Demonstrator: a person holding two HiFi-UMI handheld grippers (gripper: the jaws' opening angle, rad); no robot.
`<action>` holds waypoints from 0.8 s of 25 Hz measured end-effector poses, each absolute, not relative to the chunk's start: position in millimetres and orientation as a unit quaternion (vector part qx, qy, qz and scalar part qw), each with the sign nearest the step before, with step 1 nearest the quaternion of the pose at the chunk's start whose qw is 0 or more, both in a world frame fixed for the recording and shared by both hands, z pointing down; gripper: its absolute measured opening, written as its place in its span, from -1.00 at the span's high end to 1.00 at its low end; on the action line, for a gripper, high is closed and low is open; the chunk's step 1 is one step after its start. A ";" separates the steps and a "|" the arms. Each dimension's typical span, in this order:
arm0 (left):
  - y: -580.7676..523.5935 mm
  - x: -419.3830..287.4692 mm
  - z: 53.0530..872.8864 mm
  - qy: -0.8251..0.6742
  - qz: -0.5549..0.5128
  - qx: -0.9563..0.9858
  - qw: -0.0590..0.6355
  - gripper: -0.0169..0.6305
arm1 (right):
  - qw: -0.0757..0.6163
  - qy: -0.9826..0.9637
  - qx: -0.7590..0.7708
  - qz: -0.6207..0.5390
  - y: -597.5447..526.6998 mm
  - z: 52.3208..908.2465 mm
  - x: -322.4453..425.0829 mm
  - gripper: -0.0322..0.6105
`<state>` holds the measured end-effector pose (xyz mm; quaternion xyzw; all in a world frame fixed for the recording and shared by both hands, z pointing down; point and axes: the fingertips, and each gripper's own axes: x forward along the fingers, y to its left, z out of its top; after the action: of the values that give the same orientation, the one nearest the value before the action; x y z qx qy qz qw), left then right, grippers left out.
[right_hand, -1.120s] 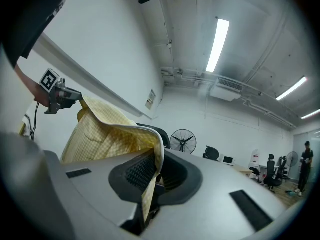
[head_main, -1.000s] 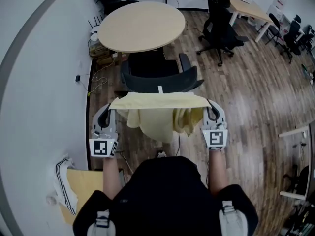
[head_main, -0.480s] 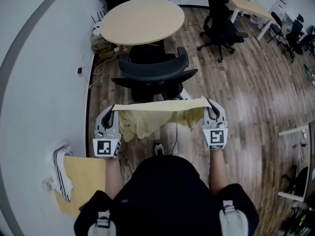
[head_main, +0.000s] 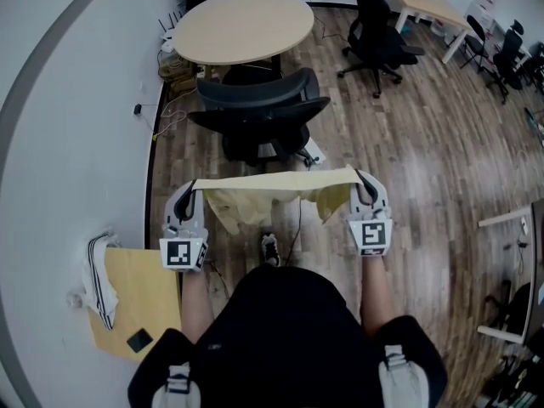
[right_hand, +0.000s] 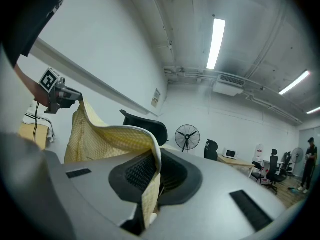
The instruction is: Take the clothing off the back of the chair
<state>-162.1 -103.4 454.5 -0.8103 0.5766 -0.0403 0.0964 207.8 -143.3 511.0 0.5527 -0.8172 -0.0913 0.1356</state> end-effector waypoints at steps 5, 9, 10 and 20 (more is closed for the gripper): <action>-66.5 -152.4 459.1 0.578 -0.038 -0.810 0.095 0.91 | 0.138 -0.820 0.548 -0.089 -109.5 516.4 216.7 0.89; -38.9 -147.3 464.2 0.584 -0.040 -0.806 0.092 0.91 | 0.137 -0.823 0.545 -0.087 -85.0 520.3 222.7 0.89; -33.1 -146.6 465.1 0.584 -0.041 -0.806 0.092 0.91 | 0.137 -0.822 0.546 -0.086 -80.0 521.3 223.8 0.89; 10.9 -135.4 463.6 0.584 -0.053 -0.805 0.093 0.91 | 0.131 -0.824 0.545 -0.082 -35.8 527.0 232.0 0.89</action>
<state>-135.4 10.9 463.6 -0.8046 0.5840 -0.0534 0.0933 232.0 -35.8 527.0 0.5452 -0.8240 -0.0818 0.1309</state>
